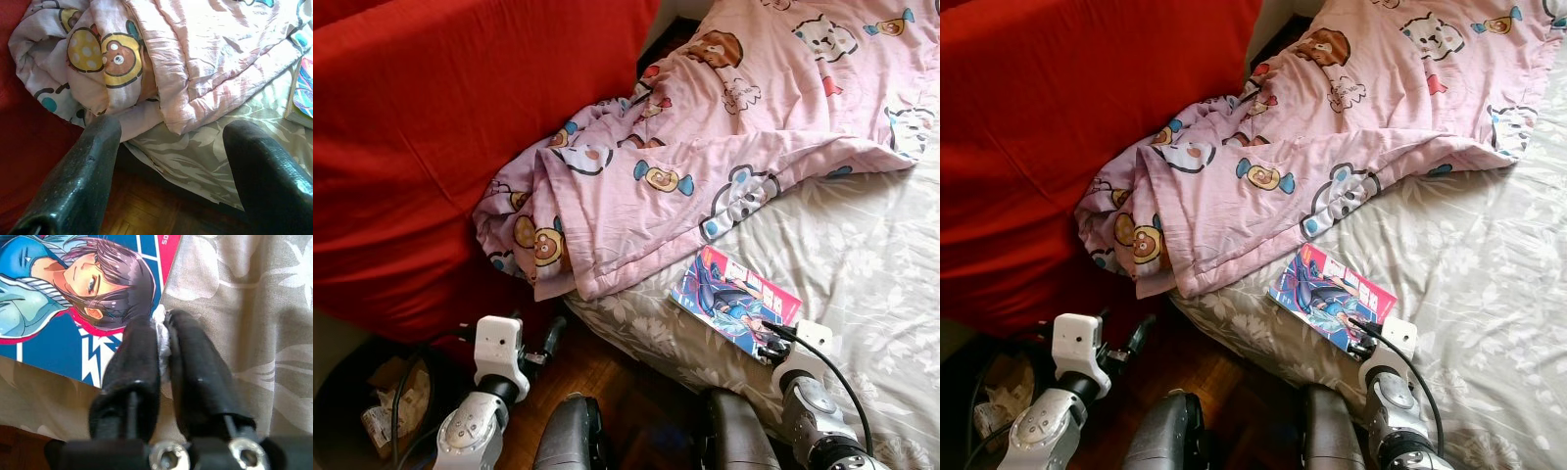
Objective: Clean up the room
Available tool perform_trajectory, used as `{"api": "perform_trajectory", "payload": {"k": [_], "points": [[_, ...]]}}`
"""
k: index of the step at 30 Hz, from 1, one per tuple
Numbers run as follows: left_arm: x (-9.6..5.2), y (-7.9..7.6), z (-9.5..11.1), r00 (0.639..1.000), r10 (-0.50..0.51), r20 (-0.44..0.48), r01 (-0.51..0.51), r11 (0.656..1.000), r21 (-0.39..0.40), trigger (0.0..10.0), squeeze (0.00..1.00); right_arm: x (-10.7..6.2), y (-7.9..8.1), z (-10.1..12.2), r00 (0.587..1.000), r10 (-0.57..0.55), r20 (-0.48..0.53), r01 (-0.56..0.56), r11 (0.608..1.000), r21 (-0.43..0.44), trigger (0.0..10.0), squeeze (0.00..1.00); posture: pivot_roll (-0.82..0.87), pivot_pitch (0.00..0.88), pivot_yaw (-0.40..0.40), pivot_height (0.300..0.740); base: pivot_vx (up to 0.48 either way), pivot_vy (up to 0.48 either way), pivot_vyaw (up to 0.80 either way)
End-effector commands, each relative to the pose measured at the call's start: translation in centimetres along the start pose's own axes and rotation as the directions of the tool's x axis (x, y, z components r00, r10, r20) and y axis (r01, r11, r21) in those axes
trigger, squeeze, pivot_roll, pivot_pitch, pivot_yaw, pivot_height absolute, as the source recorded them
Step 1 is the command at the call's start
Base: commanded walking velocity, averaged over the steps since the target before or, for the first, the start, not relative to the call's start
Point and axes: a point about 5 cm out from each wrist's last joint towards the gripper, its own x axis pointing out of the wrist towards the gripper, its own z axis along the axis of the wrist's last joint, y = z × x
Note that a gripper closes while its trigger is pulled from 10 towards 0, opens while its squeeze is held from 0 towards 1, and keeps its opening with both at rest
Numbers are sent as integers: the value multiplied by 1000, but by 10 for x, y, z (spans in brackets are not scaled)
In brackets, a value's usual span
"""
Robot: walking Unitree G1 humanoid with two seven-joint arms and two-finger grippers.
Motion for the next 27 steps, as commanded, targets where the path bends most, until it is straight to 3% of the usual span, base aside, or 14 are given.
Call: {"api": "perform_trajectory", "payload": {"k": [1, 14, 19, 25, 26, 27], "points": [[-5, 7, -9, 999, 18, -42, -17, 1000, 10, 10000, 0, -4, -3, -16, 998, -15, -59, 16, 1000, 12, 0, 0, -2, 250, 99, 641, 0, 0, 0], [10, 5, -16, 999, 33, -39, -34, 999, -2, 10000, 0, -4, -4, -12, 1000, -24, -4, 24, 998, 56, 0, 0, -34, 143, 78, 641, 0, 0, 0], [7, 9, -22, 997, 72, -38, -72, 997, -13, 10000, 0, -10, -2, 2, 984, 21, 179, -24, 1000, 15, 0, 0, -53, 94, 62, 641, 0, 0, 0], [6, 10, -28, 994, 103, -38, -104, 994, -35, 10000, 0, -26, 4, 8, 943, 108, 314, -92, 994, -63, 353, 0, -70, 64, 42, 641, 0, 0, 0], [6, 10, -28, 994, 107, -37, -108, 993, -37, 10000, 0, -28, 5, 8, 939, 117, 323, -100, 993, -68, 2745, 0, -73, 60, 39, 641, 0, 0, 0], [5, 9, -29, 993, 113, -33, -114, 993, -41, 10000, 0, -32, 6, 8, 933, 131, 335, -115, 991, -67, 10000, 0, -75, 59, 39, 641, 0, 0, 0]]}}
